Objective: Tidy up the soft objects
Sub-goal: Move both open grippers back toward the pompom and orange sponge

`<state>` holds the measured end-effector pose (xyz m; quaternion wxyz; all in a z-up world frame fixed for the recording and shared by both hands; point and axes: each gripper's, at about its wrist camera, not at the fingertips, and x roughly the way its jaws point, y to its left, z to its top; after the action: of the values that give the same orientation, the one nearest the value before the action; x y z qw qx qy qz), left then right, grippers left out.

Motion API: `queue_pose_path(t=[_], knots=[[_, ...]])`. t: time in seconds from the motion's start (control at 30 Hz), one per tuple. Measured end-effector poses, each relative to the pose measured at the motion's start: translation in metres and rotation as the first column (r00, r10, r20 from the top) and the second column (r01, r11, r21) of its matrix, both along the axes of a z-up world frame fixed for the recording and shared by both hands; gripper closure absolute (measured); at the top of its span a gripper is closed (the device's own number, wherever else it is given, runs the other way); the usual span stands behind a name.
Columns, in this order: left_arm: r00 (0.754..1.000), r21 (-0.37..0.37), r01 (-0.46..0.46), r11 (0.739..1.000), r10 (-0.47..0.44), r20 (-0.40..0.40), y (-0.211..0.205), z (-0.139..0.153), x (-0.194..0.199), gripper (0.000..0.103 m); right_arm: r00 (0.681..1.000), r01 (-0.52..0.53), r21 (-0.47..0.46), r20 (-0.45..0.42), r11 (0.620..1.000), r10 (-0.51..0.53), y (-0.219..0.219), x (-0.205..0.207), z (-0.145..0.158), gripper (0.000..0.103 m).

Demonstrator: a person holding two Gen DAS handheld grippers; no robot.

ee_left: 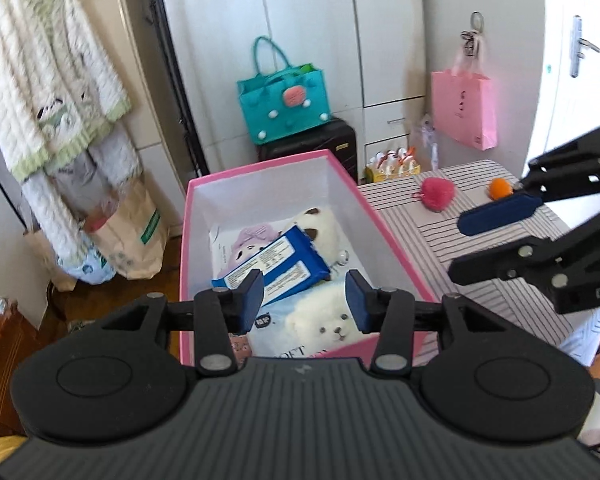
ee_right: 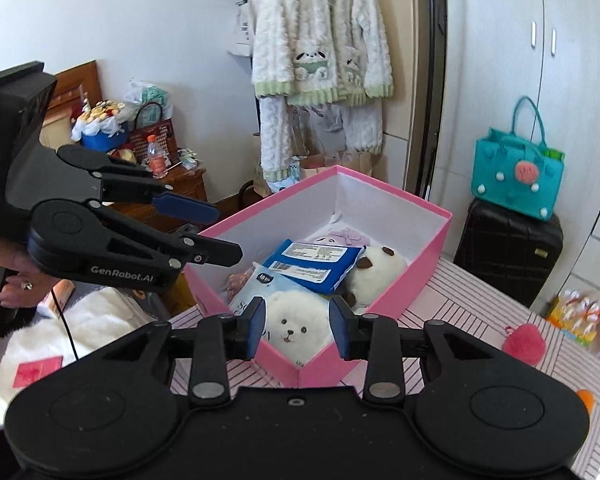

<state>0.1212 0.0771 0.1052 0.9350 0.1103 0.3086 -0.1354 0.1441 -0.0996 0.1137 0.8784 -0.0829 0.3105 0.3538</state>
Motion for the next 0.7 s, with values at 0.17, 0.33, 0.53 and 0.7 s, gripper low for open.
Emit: queue_pose_path(t=[0.17,0.33,0.53,0.7], knots=[[0.999,0.016,0.027,1.0,-0.027,0.028,-0.005,0.006,-0.017,0.058,0.999,-0.008,-0.029,0.037,1.0,0.009,-0.003,-0.021,0.004,0.06],[0.997,0.016,0.069,0.997,-0.07,0.028,-0.01,0.006,-0.034,0.057,0.998,-0.008,-0.047,0.056,0.999,0.011,-0.012,-0.041,0.004,0.054],[0.996,-0.028,0.089,0.996,-0.088,0.02,-0.015,-0.004,-0.05,0.056,0.999,0.023,-0.043,0.048,0.999,-0.021,-0.033,-0.054,-0.005,0.051],[0.994,-0.045,0.108,0.993,-0.108,0.004,-0.027,-0.015,-0.059,0.055,0.998,0.065,-0.042,0.027,0.997,-0.064,-0.056,-0.059,-0.015,0.045]])
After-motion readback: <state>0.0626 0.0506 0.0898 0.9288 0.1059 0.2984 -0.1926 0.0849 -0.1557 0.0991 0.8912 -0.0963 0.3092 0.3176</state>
